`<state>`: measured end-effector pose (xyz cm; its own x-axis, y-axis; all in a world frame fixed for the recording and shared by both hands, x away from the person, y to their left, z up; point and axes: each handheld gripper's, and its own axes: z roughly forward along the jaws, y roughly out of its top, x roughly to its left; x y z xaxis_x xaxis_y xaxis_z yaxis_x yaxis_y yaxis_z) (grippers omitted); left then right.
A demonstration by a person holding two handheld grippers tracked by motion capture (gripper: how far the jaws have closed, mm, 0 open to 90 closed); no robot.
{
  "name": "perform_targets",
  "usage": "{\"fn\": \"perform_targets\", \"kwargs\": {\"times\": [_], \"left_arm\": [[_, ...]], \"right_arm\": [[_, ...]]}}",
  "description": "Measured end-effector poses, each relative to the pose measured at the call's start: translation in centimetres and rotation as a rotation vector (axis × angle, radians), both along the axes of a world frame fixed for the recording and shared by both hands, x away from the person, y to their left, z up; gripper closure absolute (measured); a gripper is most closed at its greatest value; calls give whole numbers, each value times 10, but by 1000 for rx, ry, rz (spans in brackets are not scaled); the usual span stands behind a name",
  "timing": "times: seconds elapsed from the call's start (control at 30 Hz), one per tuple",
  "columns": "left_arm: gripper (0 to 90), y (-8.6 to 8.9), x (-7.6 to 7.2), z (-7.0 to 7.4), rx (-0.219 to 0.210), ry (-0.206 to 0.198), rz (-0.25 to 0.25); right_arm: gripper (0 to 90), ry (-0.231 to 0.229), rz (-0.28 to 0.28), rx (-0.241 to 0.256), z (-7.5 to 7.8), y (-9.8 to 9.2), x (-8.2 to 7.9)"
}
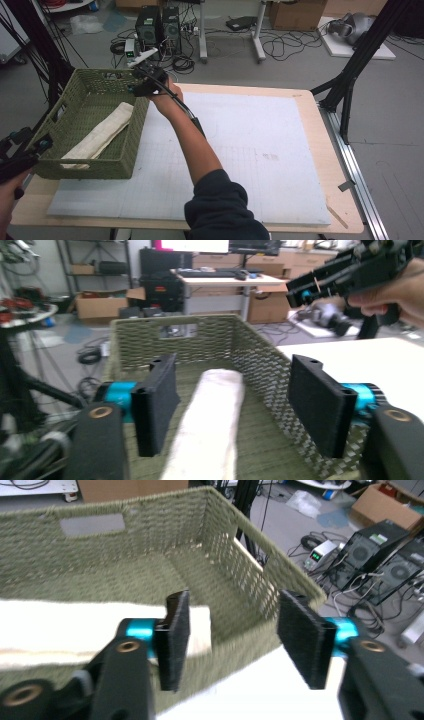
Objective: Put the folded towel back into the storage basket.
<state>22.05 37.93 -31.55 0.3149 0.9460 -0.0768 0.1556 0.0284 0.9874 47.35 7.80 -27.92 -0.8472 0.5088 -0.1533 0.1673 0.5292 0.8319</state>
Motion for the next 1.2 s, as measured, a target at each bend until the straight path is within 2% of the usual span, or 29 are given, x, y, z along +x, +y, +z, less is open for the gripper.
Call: {"fn": "perform_targets", "kwargs": {"times": [0.13, 0.2, 0.37, 0.5, 0.7, 1.2], "left_arm": [[270, -18, 10, 1, -13, 15, -42], [228, -27, 16, 2, -17, 28, -71], [224, -49, 25, 1, -4, 30, -150], [226, -68, 33, 1, -8, 37, -204], [226, -99, 44, 2, -7, 26, -278], [227, -169, 67, -3, 13, 30, -428]], "right_arm": [[320, 48, -7, 36, -5, -31, -8], [308, 61, -18, 47, -8, -47, -13], [248, 60, -50, 91, -14, -88, -27], [124, 60, -80, 109, -17, -116, -34], [117, 46, -117, 138, -21, -161, -50], [117, 11, -235, 131, -38, -267, -103]]}}
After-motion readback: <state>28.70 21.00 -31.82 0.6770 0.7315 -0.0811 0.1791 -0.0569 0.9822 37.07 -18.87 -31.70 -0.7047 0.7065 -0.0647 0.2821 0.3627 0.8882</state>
